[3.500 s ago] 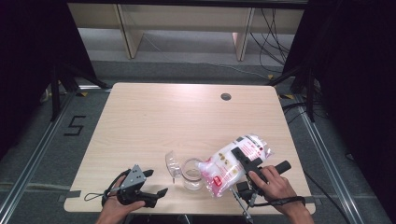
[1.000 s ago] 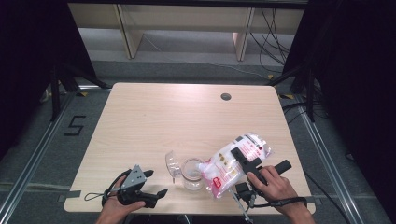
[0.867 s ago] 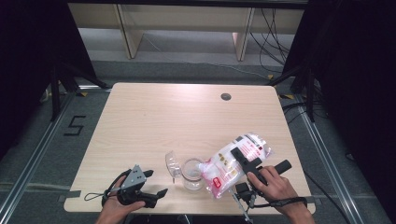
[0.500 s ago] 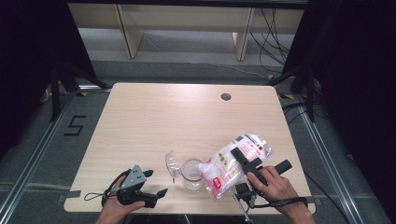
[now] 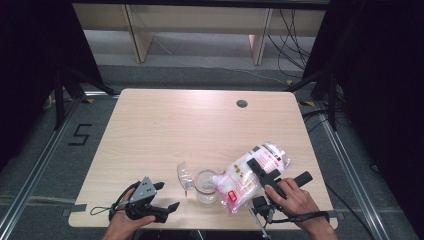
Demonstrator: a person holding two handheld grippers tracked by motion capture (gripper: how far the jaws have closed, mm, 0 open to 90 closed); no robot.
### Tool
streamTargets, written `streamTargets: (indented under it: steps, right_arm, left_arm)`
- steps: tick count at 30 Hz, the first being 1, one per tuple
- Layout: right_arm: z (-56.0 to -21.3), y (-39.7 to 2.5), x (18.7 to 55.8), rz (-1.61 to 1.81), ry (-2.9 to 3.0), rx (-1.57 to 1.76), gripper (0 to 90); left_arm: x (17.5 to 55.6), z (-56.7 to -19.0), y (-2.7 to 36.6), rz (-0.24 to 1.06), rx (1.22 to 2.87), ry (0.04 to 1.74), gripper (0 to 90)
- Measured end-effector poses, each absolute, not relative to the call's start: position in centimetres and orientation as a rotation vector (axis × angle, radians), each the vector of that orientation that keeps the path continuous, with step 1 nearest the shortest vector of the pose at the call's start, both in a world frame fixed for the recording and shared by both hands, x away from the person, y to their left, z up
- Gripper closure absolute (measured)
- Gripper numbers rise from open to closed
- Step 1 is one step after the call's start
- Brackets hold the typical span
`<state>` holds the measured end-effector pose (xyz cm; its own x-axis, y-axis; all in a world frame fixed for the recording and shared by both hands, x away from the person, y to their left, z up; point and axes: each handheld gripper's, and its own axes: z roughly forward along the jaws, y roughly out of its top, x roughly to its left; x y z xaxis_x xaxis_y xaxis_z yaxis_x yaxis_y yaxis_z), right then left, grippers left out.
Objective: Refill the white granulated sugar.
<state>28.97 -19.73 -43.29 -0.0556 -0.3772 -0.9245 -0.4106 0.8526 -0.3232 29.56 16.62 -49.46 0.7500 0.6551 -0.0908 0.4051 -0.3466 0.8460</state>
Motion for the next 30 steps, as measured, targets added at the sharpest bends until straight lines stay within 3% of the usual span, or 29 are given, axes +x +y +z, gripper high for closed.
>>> streamTargets:
  steps: [30]
  right_arm:
    - [-43.05,-19.85,28.90,0.025,1.657,-0.623,51.8]
  left_arm:
    - [29.57,-49.46,16.63,0.329,1.985,0.803,15.1]
